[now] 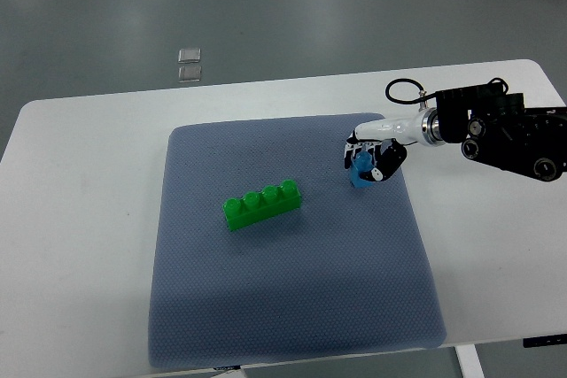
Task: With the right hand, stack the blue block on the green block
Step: 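Lift the blue block with the right hand toward the green block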
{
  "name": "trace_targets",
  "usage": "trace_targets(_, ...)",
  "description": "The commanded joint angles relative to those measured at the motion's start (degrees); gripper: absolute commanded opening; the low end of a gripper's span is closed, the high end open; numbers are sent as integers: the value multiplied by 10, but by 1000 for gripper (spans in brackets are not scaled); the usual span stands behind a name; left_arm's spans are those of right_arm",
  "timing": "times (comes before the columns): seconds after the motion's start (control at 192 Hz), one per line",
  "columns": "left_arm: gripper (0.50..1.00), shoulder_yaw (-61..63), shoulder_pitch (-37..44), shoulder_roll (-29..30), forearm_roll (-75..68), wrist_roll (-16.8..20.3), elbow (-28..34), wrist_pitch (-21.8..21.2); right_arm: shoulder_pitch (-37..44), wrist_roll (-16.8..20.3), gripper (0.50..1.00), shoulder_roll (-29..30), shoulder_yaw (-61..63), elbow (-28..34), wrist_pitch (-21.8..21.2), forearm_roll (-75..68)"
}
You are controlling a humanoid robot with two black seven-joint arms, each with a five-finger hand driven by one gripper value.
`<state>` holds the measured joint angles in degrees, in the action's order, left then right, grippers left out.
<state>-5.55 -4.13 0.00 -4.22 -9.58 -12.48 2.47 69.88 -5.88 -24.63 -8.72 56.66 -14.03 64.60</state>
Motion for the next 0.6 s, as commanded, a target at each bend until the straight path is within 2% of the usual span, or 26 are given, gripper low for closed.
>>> trace_targets(0.0,1000,0,0,0,0,0,0,0,28,-2,535,-2,1,7,-2,-5)
trace_targets(0.209,1000,0,0,0,0,0,0,0,61,-25,539,-3,5,33,-6,-7)
trace_targets(0.214,1000,0,0,0,0,0,0,0,73,-31,537,-3,5,49,-5,-8)
trace_targets(0.266,1000,0,0,0,0,0,0,0,82,-33,539,-3,5,68,-5,-18)
trace_targets(0.334,1000,0,0,0,0,0,0,0,91,-36,539,-4,5,85,-5,-38)
trace_targets(0.48,1000,0,0,0,0,0,-1,0,105,-69,537,-2,6,122,2,-53)
trace_targets(0.579,1000,0,0,0,0,0,-2,0,106,-77,537,2,6,129,14,-54)
trace_targets(0.595,1000,0,0,0,0,0,-2,0,106,-78,537,9,5,131,30,-54)
